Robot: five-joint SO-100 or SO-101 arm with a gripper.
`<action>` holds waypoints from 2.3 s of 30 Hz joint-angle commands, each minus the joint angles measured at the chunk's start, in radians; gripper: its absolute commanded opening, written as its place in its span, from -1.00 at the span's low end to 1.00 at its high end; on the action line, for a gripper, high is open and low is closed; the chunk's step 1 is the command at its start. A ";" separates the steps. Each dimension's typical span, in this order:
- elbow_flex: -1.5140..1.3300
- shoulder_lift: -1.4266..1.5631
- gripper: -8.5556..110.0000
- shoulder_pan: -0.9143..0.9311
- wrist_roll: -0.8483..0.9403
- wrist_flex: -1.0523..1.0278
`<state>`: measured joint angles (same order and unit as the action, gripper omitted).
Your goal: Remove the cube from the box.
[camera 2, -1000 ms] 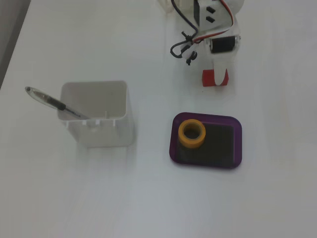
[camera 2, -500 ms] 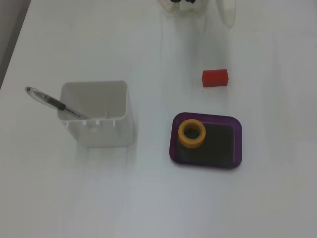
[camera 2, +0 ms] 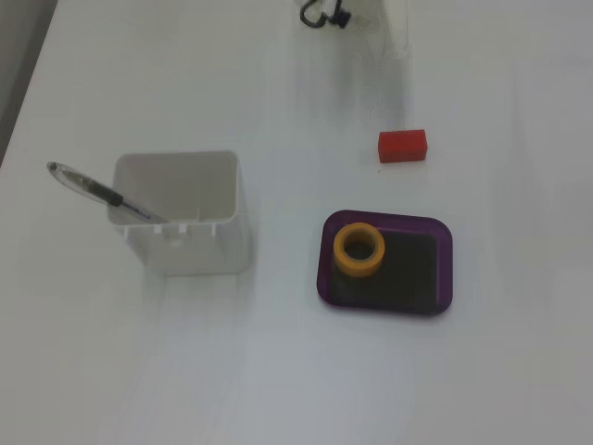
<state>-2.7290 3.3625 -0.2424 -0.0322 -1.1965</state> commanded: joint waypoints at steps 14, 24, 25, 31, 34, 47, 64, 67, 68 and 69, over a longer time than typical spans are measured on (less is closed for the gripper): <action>-0.295 0.069 -0.59 0.209 -0.015 0.009; -0.333 0.069 -0.84 0.209 -0.015 0.009; -0.333 0.069 -0.88 0.209 -0.015 0.009; -0.334 0.069 -0.84 0.212 -0.015 0.009; -0.337 0.069 -0.84 0.219 -0.008 0.009; -0.334 0.069 -0.85 0.215 -0.005 0.009; -0.334 0.069 -0.85 0.215 -0.005 0.009; -0.334 0.069 -0.85 0.215 -0.005 0.009; -0.334 0.069 -0.85 0.215 -0.005 0.009; -0.334 0.069 -0.85 0.215 -0.005 0.009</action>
<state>-3.0603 3.3640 -0.0307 -0.0430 -1.1950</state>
